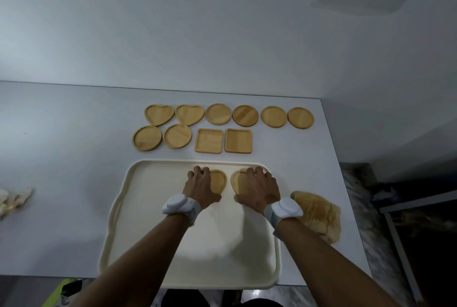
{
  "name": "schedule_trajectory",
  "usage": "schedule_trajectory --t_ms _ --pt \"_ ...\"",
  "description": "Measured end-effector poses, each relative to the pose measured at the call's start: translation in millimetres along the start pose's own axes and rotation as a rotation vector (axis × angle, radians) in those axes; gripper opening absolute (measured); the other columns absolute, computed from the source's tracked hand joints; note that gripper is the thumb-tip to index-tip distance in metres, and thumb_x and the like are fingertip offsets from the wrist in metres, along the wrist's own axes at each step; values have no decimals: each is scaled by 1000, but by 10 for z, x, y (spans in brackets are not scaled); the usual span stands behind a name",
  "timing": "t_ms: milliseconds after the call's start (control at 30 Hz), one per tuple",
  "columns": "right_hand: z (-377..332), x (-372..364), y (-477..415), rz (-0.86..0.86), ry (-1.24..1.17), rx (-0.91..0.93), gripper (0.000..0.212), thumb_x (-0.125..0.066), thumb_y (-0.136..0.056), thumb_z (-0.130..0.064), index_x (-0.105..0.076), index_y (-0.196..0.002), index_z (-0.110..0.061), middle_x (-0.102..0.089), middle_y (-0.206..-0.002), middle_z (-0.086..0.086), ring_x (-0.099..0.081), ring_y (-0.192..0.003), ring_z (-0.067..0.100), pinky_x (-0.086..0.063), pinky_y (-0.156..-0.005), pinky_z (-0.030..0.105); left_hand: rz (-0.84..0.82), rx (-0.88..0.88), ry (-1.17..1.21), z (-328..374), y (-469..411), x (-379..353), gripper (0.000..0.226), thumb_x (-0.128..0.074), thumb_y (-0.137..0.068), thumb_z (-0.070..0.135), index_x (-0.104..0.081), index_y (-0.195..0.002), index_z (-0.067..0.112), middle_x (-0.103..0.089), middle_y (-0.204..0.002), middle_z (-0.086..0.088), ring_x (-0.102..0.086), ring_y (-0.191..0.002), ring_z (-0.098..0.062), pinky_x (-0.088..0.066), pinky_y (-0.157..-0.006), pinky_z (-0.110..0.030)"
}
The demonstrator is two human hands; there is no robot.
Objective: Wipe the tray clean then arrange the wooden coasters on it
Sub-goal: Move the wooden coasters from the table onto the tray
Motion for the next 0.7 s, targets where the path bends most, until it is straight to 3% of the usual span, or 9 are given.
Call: schedule_trajectory --t_ms 267,433,567,700 --pt "-4 -61 -40 10 5 -11 76 -69 -64 -55 -47 -123 -12 -48 -127 12 -49 -114 38 -41 -91 44 -14 -4 9 -42 -24 -41 87 -80 -70 39 -36 -138 5 -36 -139 -16 -38 -126 -36 -45 -101 -41" --pt "-22 25 -68 38 -1 3 81 -63 -64 -64 -48 -127 -16 -48 -131 9 -46 -118 35 -39 -93 45 39 -32 8 -41 -60 66 80 -76 -71 46 -44 -132 6 -40 -135 -15 -41 -125 -35 -46 -99 -42" --pt "-32 197 -170 100 11 20 68 -55 -74 -63 -49 -125 -17 -49 -125 8 -47 -113 33 -38 -90 44 99 -59 19 -25 -181 264 69 -72 -71 41 -49 -125 5 -44 -127 -14 -43 -119 -34 -48 -94 -43" --pt "-77 394 -365 143 35 43 56 -58 -79 -52 -50 -120 -16 -50 -124 9 -47 -112 32 -38 -88 43 132 -91 -2 -36 -385 460 69 -73 -73 43 -49 -124 4 -44 -130 -15 -42 -123 -35 -48 -95 -46"
Point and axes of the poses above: each hand's wrist, its own y-axis away from the middle knuckle, its own x-axis out of the back of the hand, z = x × y, the point moved 6 cm from there along -y, towards the middle knuckle
